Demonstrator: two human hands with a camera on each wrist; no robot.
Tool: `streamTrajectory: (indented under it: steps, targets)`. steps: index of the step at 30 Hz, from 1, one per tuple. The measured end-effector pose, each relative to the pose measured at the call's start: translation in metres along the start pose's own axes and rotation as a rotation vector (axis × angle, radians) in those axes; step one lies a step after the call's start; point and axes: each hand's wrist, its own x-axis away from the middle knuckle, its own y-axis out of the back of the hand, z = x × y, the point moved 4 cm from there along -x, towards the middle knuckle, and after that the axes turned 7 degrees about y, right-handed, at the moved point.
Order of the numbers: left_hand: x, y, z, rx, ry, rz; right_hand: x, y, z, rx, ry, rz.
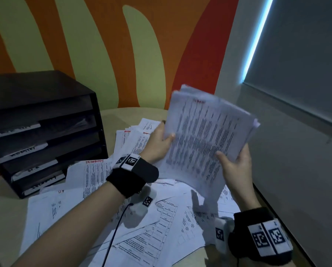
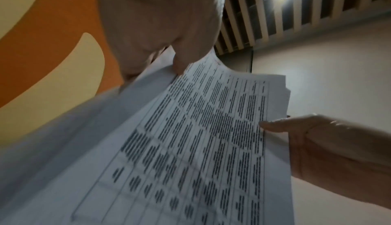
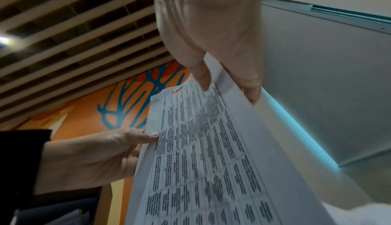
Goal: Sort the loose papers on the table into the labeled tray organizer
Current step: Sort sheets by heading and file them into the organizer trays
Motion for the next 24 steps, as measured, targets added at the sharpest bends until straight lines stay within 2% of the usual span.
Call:
streamTrajectory:
  steps: [2, 5, 7, 10, 12, 15, 17, 19, 21, 23, 24]
  targets:
    - [0.000, -0.010, 0.029, -0.123, 0.144, 0.148, 0.002, 0.001, -0.024, 0.003, -0.150, 0.000]
    - [0.004, -0.021, 0.053, -0.158, 0.229, 0.325, 0.001, 0.015, -0.050, 0.096, -0.285, -0.085]
    - [0.000, -0.018, 0.056, -0.157, 0.277, 0.279, -0.006, 0.033, -0.054, 0.140, -0.281, -0.174]
    - [-0.015, -0.006, 0.066, -0.201, 0.359, 0.053, -0.016, 0.067, -0.056, 0.213, -0.302, -0.266]
    - [-0.022, -0.006, 0.074, -0.300, 0.405, -0.006, -0.017, 0.091, -0.063, 0.266, -0.352, -0.299]
    - [-0.029, -0.016, 0.085, -0.483, 0.435, 0.012, -0.012, 0.118, -0.086, 0.288, -0.490, -0.308]
    - [-0.030, -0.028, 0.088, -0.591, 0.435, 0.070, -0.010, 0.127, -0.104, 0.297, -0.569, -0.286]
    - [-0.035, -0.042, 0.094, -0.695, 0.470, 0.123, -0.010, 0.136, -0.126, 0.312, -0.602, -0.263]
    - [-0.039, -0.051, 0.095, -0.855, 0.506, 0.096, -0.011, 0.144, -0.151, 0.299, -0.626, -0.256]
    - [-0.042, -0.057, 0.096, -0.901, 0.605, 0.092, -0.010, 0.137, -0.143, 0.293, -0.649, -0.235]
    - [-0.043, -0.061, 0.096, -0.914, 0.624, 0.133, -0.009, 0.134, -0.135, 0.302, -0.655, -0.227]
